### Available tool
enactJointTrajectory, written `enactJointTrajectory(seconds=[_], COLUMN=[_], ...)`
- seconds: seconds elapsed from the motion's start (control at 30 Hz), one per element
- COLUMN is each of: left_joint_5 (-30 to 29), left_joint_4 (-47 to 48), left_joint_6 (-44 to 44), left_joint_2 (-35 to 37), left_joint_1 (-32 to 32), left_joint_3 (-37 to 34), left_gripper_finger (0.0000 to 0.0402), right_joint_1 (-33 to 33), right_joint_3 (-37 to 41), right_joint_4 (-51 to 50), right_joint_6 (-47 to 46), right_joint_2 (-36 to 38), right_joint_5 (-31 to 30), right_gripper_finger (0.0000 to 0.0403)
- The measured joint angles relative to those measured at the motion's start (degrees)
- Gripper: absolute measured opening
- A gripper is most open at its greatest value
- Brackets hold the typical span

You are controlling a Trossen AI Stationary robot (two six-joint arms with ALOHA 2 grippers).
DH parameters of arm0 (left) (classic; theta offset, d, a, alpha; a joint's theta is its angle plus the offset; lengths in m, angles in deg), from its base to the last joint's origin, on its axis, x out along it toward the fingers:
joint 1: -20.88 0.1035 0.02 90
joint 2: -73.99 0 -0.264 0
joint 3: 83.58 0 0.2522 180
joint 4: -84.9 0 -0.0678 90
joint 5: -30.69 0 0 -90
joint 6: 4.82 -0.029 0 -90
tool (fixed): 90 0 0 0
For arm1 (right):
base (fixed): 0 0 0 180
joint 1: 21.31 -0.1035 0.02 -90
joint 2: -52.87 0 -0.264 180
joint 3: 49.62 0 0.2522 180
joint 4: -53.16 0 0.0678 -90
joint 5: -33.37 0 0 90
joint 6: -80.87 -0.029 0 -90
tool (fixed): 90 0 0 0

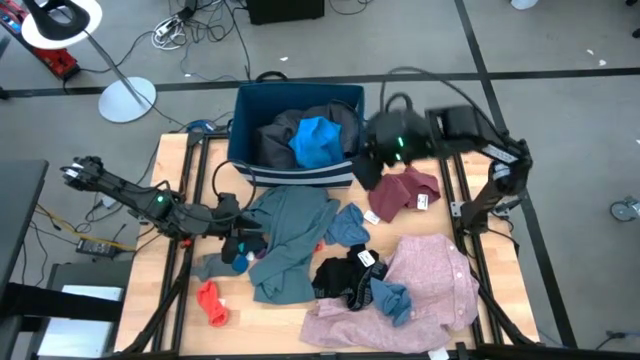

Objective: Sort clothes
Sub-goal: Put the dark blue sock into the blue bin

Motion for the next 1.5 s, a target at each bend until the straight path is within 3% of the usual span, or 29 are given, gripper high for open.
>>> enactJointTrajectory(seconds=[0.27, 0.53, 0.77, 0.87, 1.1, 1.3, 1.5], left_joint_5=[2.1, 2.4, 0.5, 0.5, 1.6, 2.1, 3.6], left_joint_4=[0.0, 4.8, 21.6, 24.5, 25.2, 23.6, 23.9], left_joint_6=[2.9, 7.8, 13.7, 17.0, 19.8, 20.7, 20.7], left_joint_2=[0.0, 0.0, 0.0, -0.1, -4.6, -8.1, -10.0], left_joint_1=[-1.6, -2.4, -2.4, -2.4, -2.4, -2.4, -2.4], left_joint_3=[0.0, 0.2, 5.2, 5.6, 5.5, 5.5, 5.4], left_gripper_finger=[0.0109, 0.0108, 0.0108, 0.0108, 0.0108, 0.0108, 0.0108], right_joint_1=[-20.3, -30.5, -34.3, -35.2, -36.1, -35.5, -33.8], right_joint_3=[3.1, 18.7, 30.5, 34.7, 50.4, 65.3, 73.5], right_joint_4=[-8.2, -7.2, -2.6, -0.3, 12.2, 29.2, 33.6], right_joint_6=[-17.6, -35.3, -43.9, -45.8, -48.0, -41.2, -38.3], right_joint_2=[-0.9, -1.0, -1.0, -1.0, 4.7, 14.4, 20.9], right_joint_5=[-14.8, -15.9, -15.8, -16.0, -15.6, -11.6, -8.1], right_gripper_finger=[0.0172, 0.0169, 0.0169, 0.0169, 0.0167, 0.0155, 0.0152])
